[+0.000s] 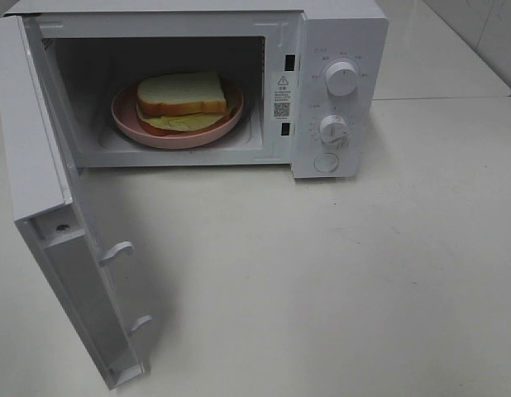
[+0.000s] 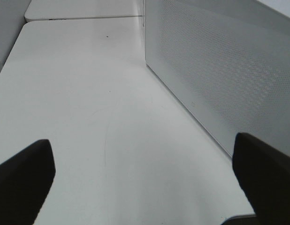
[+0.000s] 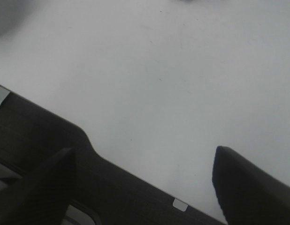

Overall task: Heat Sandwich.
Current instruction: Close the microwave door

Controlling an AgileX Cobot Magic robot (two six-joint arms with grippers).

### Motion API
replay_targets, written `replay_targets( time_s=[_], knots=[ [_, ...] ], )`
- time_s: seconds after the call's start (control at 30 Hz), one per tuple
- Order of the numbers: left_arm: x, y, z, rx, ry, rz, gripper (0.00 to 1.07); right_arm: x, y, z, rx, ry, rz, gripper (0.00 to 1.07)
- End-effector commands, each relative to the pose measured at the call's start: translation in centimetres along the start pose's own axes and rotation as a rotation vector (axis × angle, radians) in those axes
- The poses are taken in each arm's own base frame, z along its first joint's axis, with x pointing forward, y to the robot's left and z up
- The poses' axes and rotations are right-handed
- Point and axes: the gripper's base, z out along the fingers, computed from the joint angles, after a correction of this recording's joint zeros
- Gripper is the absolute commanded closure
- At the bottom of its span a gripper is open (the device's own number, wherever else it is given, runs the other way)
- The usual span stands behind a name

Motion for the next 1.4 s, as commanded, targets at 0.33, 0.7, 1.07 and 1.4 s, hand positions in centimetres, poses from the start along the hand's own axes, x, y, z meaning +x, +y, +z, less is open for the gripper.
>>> replay_targets(
  time_s=[0.33,0.7,1.07,1.4],
  knots=[
    [0.2,0.0,-0.3,0.000,-0.027,-0.001,0.09,2.8,-0.2,1.5,0.173,-0.146,0.190,0.31],
    [0.2,0.0,-0.3,0.000,-0.027,-0.001,0.09,4.6,0.3,1.7,0.239,-0.224,0.274,0.31],
    [0.2,0.0,-0.3,0.000,-0.027,-0.001,0.09,5.7,0.9,0.7,0.307,-0.323,0.314,0.31],
    [0.2,0.0,-0.2,0.000,-0.022,-0.001,0.09,6.0,1.1,0.5,0.334,-0.347,0.329,0.31]
  ],
)
